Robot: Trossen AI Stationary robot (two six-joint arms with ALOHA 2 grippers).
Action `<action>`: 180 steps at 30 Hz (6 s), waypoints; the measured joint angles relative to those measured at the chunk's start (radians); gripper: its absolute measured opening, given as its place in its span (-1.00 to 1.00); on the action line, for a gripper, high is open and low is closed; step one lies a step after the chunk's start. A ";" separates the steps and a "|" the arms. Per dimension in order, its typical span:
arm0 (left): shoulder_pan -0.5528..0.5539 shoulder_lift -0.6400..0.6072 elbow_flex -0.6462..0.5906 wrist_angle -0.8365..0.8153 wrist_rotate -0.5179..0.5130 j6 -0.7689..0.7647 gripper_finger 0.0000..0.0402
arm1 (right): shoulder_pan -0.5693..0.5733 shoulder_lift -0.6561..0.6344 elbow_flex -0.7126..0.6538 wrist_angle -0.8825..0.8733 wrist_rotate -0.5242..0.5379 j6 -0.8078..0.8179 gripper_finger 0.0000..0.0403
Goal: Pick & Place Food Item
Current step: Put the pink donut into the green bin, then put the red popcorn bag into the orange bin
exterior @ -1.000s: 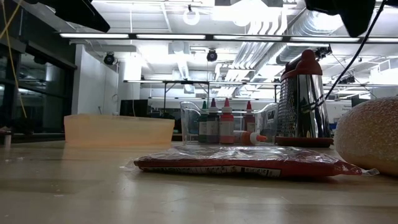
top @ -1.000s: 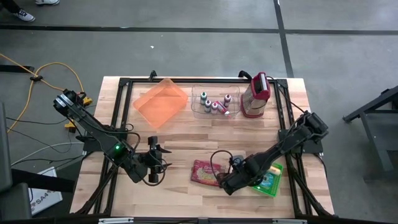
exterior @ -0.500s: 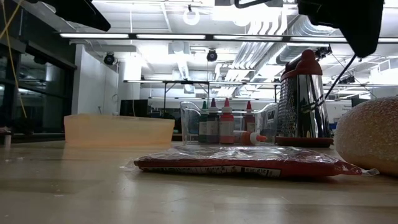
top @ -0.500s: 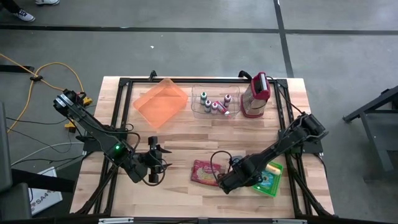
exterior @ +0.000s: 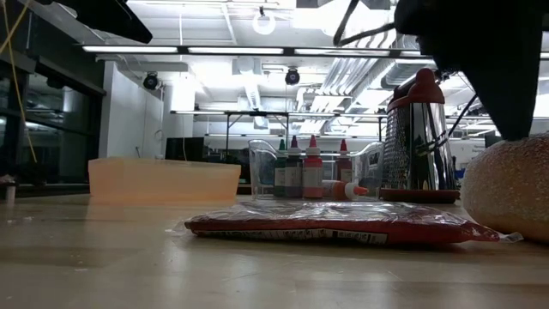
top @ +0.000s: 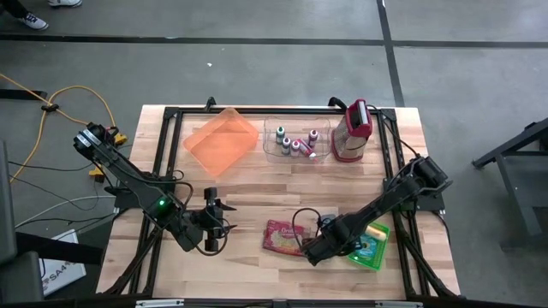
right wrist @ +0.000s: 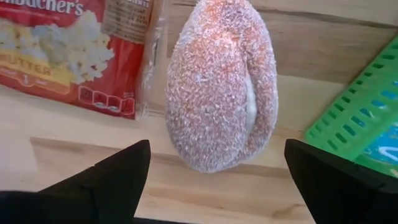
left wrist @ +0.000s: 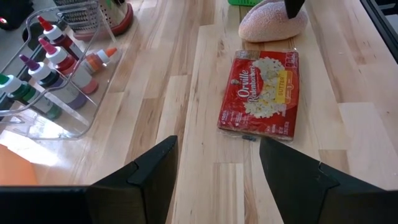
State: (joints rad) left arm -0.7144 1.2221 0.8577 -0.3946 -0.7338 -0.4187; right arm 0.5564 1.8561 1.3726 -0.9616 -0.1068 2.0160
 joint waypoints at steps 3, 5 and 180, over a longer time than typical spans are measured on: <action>0.000 0.000 0.000 0.000 0.000 0.000 0.09 | 0.000 0.000 -0.025 0.044 0.000 0.000 0.79; 0.000 0.000 0.000 0.000 0.000 0.000 0.09 | 0.000 0.000 -0.044 0.074 -0.001 0.000 0.79; 0.000 0.000 0.000 0.000 0.000 0.000 0.09 | 0.344 -0.420 -0.270 -0.150 0.056 0.056 0.72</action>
State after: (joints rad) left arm -0.7144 1.2221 0.8577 -0.3943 -0.7338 -0.4187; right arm 0.9006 1.4357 1.1027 -1.1117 -0.0509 2.0724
